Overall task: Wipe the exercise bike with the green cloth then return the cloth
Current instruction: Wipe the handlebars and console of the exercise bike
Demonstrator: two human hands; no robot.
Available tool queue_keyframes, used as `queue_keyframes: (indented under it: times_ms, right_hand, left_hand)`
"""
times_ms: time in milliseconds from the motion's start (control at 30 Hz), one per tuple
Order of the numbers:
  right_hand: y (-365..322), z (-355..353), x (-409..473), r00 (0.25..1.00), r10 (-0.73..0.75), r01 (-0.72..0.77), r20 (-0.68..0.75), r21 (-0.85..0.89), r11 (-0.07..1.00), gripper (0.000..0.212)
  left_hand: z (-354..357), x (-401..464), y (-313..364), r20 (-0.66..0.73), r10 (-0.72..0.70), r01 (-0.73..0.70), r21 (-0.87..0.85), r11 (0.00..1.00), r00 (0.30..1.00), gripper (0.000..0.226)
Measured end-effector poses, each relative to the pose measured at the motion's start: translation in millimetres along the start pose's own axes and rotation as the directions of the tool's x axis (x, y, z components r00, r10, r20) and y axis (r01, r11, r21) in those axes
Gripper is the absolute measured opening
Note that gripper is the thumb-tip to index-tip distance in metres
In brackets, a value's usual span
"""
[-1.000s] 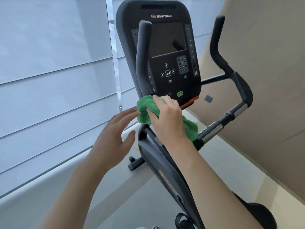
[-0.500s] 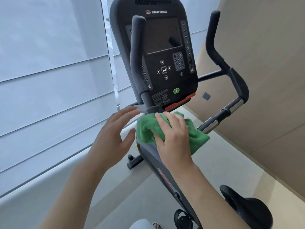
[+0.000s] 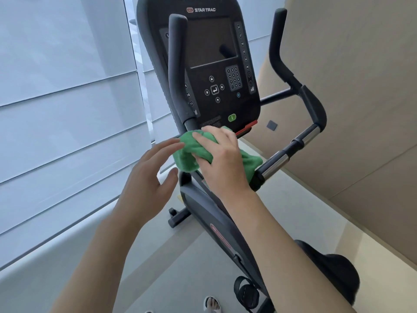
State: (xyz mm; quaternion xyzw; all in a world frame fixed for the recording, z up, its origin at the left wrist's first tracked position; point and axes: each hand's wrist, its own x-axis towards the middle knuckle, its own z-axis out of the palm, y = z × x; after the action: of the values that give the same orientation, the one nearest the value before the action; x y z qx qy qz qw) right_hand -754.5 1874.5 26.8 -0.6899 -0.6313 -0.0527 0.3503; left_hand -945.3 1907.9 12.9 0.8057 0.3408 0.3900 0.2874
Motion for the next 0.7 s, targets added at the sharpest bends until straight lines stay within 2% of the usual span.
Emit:
queue_keyframes:
  times_ms: [133,333,500,633,700]
  right_hand:
    - [20.0,-16.2,-55.8,0.999,-0.022,0.022,-0.031,0.0,1.0,0.045]
    - [34.7,-32.6,-111.9,0.999,-0.003,0.003,-0.054,0.001,1.0,0.044]
    - [32.2,-30.3,-92.4,0.997,0.043,-0.043,-0.057,0.004,0.999,0.05]
    - [28.8,-23.7,-39.1,0.994,0.075,-0.071,-0.074,0.056,0.996,0.035]
    - [29.1,-21.6,-16.7,0.99,0.119,-0.11,-0.08,0.107,0.988,0.032]
  left_hand:
    - [2.9,-9.2,-0.1,-0.045,0.015,-0.017,-0.045,0.999,0.999,0.054]
    - [11.5,-10.8,9.2,0.056,0.041,-0.04,-0.03,0.999,0.998,0.058]
    - [21.6,6.3,12.4,0.146,0.08,-0.088,0.043,0.995,0.986,0.055]
    - [33.8,27.7,3.6,0.138,0.13,-0.144,0.094,0.985,0.982,0.054]
    - [40.5,36.5,0.5,0.088,0.133,-0.142,0.107,0.984,0.987,0.053]
